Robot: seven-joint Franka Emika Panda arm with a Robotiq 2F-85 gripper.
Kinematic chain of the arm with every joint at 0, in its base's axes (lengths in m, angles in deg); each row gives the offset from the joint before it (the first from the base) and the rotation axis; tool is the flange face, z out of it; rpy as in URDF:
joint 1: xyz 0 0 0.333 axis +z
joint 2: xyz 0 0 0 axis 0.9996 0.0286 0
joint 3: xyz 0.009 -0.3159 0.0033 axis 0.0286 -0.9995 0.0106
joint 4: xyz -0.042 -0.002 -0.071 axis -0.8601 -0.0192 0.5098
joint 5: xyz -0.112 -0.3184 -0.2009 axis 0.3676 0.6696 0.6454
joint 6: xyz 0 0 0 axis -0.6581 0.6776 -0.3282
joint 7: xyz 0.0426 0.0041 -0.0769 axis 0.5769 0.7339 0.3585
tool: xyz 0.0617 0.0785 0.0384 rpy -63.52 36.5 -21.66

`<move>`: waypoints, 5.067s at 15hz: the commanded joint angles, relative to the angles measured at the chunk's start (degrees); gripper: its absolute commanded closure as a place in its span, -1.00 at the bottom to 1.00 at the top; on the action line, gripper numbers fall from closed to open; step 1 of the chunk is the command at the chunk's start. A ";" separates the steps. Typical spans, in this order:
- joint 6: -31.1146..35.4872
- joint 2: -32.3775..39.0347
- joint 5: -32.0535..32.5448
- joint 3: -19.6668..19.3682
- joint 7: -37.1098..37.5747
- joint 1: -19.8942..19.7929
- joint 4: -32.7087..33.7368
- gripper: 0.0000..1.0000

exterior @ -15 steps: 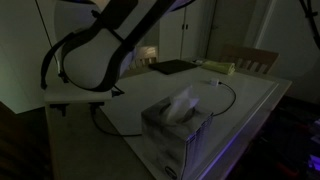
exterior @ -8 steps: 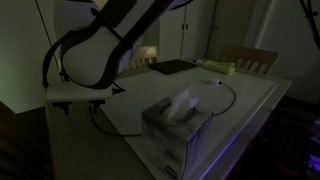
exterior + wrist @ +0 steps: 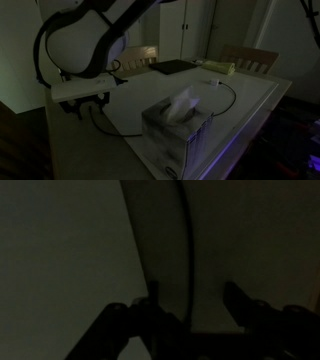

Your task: Move the ends of the charger to the middle

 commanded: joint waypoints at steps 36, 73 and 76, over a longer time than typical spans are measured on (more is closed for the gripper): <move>13.64 -12.38 -0.86 -8.73 27.21 1.87 -14.68 0.98; 2.87 -14.28 20.07 -25.08 70.15 5.71 -24.84 0.98; -7.57 -15.55 25.24 -24.11 76.87 5.67 -25.52 0.98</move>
